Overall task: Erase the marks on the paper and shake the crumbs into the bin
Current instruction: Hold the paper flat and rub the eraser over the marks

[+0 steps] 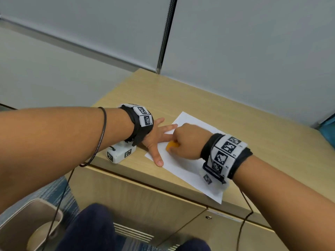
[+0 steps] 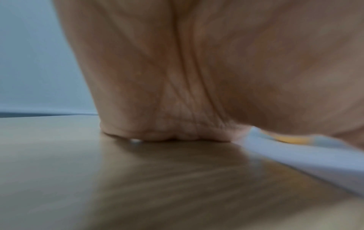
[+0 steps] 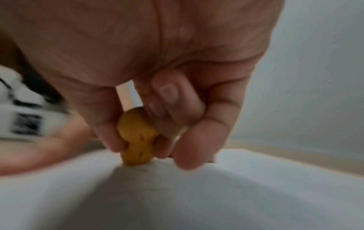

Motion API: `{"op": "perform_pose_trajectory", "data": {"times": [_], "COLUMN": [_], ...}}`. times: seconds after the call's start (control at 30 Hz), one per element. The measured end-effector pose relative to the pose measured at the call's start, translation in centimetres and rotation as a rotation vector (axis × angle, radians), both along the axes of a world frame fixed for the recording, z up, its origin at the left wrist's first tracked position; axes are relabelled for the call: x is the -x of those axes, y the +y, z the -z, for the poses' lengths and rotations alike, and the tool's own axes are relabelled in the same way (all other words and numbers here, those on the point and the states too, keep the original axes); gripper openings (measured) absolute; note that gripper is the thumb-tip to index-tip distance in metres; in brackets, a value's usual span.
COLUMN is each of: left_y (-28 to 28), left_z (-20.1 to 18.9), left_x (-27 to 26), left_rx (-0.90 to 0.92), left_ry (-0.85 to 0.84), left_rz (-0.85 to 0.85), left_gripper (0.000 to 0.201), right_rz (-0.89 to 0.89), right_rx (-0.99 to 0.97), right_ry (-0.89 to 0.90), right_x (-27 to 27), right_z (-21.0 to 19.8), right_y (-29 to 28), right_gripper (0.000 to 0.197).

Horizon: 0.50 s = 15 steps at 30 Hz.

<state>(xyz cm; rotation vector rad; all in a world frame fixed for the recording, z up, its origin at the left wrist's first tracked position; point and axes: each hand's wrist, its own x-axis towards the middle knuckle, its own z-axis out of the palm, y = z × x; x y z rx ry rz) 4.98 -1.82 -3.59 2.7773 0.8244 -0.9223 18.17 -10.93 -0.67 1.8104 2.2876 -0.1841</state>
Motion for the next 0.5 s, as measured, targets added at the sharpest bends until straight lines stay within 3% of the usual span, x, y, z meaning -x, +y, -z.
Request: {"op": "perform_pose_trajectory", "data": {"times": [0.1,0.23,0.4,0.5], "left_y": [0.2,-0.2,0.1,-0.3], "left_z": [0.2,-0.1,0.1,-0.3], "left_x": [0.2,0.2,0.3,0.3], "left_rx": [0.017,-0.019,0.001,-0.007], "left_ry": [-0.002,-0.006,-0.005,-0.011], "left_rz": [-0.009,0.001,-0.012,-0.005], "left_gripper": [0.119,0.123,0.124,0.124], "right_rz": [-0.104,0.059,-0.092,0.000], "right_rx": [0.085,0.007,0.102,0.065], "right_ry": [-0.005,-0.061,-0.004,-0.055], "right_x": [0.9,-1.4,-1.0,-2.6], "right_z": [-0.2,-0.5,0.0,-0.5], "right_y": [-1.0,1.0,-1.4,-0.4], "right_gripper": [0.047,0.041,0.047,0.049]}}
